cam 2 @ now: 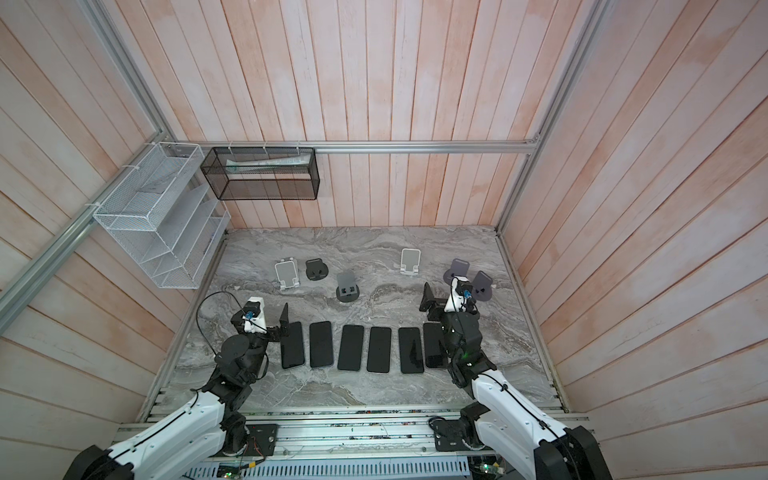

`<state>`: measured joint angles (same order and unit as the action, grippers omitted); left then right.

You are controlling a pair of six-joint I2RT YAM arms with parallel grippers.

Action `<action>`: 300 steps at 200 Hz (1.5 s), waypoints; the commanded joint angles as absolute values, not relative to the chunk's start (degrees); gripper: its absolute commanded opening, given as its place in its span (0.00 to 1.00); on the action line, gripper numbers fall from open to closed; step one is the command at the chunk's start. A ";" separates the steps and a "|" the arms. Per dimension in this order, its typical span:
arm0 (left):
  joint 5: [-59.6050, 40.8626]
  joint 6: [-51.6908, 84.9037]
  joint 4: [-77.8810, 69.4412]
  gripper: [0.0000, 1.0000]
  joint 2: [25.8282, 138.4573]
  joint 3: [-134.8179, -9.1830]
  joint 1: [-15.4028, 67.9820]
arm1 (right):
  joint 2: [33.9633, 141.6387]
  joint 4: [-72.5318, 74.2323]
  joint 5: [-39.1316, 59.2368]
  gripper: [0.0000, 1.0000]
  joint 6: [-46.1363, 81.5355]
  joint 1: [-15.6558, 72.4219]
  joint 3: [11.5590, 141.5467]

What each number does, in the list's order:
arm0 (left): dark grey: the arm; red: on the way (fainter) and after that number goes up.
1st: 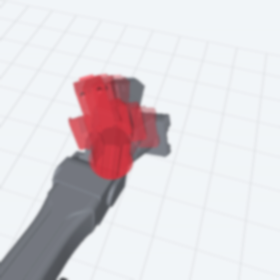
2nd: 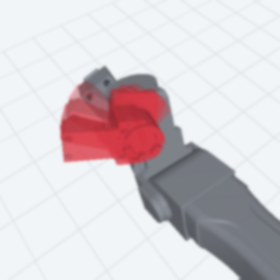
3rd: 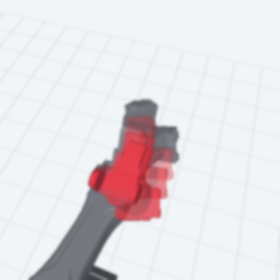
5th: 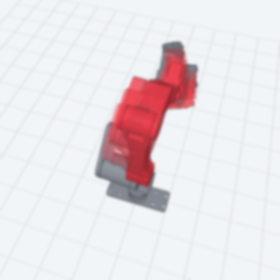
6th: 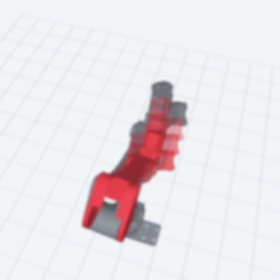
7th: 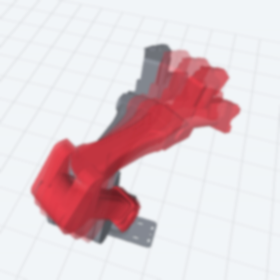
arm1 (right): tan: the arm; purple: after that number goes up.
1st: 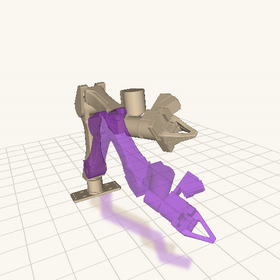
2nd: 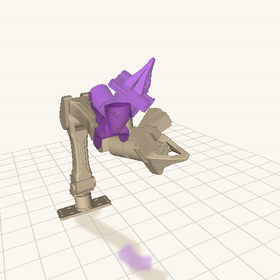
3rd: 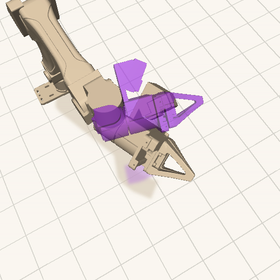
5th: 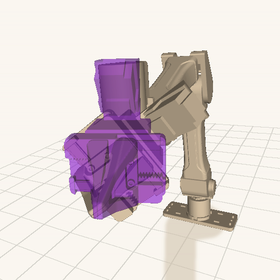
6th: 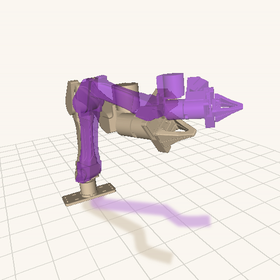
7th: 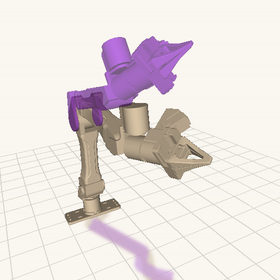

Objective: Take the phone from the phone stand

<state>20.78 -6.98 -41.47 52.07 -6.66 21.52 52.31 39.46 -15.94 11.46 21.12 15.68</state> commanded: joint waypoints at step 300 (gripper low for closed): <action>1.06 1.25 -63.16 1.00 88.30 -16.70 -0.88 | 87.97 72.90 -15.23 0.98 3.44 0.45 12.75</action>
<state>1.72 0.91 -63.05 88.71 -16.91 -0.64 88.90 76.23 -15.51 1.61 0.67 11.51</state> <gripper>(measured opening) 0.999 0.978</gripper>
